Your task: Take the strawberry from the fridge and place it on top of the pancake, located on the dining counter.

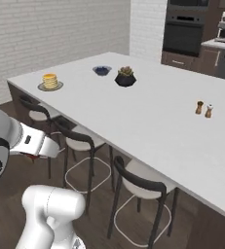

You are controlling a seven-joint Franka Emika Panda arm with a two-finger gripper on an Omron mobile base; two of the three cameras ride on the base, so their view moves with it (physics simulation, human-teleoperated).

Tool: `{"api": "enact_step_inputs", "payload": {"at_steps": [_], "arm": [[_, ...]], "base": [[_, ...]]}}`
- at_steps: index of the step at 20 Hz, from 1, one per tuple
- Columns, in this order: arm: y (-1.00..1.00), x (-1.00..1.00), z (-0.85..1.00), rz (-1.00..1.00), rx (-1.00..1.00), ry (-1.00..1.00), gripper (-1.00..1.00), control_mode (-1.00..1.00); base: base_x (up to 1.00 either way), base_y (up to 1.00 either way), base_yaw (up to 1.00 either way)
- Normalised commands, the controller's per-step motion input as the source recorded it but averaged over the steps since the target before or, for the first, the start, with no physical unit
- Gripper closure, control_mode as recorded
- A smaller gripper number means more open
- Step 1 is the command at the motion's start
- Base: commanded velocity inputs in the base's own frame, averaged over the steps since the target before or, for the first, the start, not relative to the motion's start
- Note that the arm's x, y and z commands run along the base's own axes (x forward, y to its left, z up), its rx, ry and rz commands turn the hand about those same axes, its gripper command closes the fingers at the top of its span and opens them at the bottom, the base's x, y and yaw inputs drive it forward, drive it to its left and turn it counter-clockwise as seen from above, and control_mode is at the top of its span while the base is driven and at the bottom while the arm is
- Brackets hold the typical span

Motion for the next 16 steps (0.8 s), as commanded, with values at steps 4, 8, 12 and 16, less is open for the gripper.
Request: {"api": "enact_step_inputs", "payload": {"at_steps": [4,8,12,16], "arm": [[0.00,0.00,0.00,0.00,0.00,0.00,1.00,1.00],[0.00,0.00,0.00,0.00,0.00,0.00,1.00,1.00],[0.00,0.00,0.00,0.00,0.00,0.00,1.00,1.00],[0.00,0.00,0.00,0.00,0.00,0.00,1.00,1.00]], "base": [[0.39,1.00,-0.12],[0.58,1.00,-0.25],[0.64,1.00,-0.32],[0.63,1.00,-0.32]]}}
